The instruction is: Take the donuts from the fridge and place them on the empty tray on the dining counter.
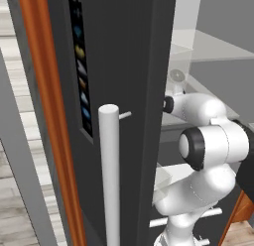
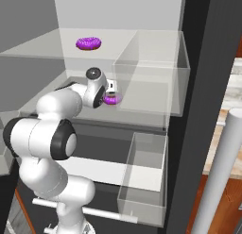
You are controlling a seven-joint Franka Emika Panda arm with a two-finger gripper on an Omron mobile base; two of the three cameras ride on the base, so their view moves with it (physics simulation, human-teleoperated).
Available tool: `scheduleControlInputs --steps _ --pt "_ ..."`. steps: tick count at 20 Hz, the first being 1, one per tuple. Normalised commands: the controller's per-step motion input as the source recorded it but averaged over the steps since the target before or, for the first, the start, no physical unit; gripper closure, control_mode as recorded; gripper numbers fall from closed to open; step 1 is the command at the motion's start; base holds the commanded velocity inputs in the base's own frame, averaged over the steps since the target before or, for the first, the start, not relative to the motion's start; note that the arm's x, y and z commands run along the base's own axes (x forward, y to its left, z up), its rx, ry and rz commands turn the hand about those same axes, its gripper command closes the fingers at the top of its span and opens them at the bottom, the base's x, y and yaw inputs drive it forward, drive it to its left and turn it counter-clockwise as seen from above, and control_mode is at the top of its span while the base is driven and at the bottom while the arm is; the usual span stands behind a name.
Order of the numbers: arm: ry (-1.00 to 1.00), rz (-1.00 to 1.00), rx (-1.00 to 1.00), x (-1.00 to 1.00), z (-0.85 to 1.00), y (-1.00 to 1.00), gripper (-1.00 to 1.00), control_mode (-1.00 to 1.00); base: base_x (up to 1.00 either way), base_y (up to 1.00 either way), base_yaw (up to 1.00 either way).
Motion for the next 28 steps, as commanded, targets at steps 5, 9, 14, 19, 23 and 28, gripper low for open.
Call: scheduleControlInputs --steps 5,9,14,19,23,28 --pt "0.0 0.0 0.0 0.0 -0.55 0.0 1.0 -1.0 0.0 0.0 0.0" --pt "0.0 0.0 0.0 0.0 -0.51 0.0 1.0 -1.0 0.0 0.0 0.0" --pt "0.0 0.0 0.0 0.0 -0.12 0.0 1.0 -1.0 0.0 0.0 0.0" --pt "0.0 0.0 0.0 -0.19 -0.01 -0.08 1.0 -1.0 0.0 0.0 0.0" --pt "-0.08 0.0 0.01 -0.85 0.0 -0.43 1.0 -1.0 0.0 0.0 0.0" --pt "-0.05 0.06 0.0 -0.71 0.46 -0.13 1.0 -1.0 0.0 0.0 0.0"
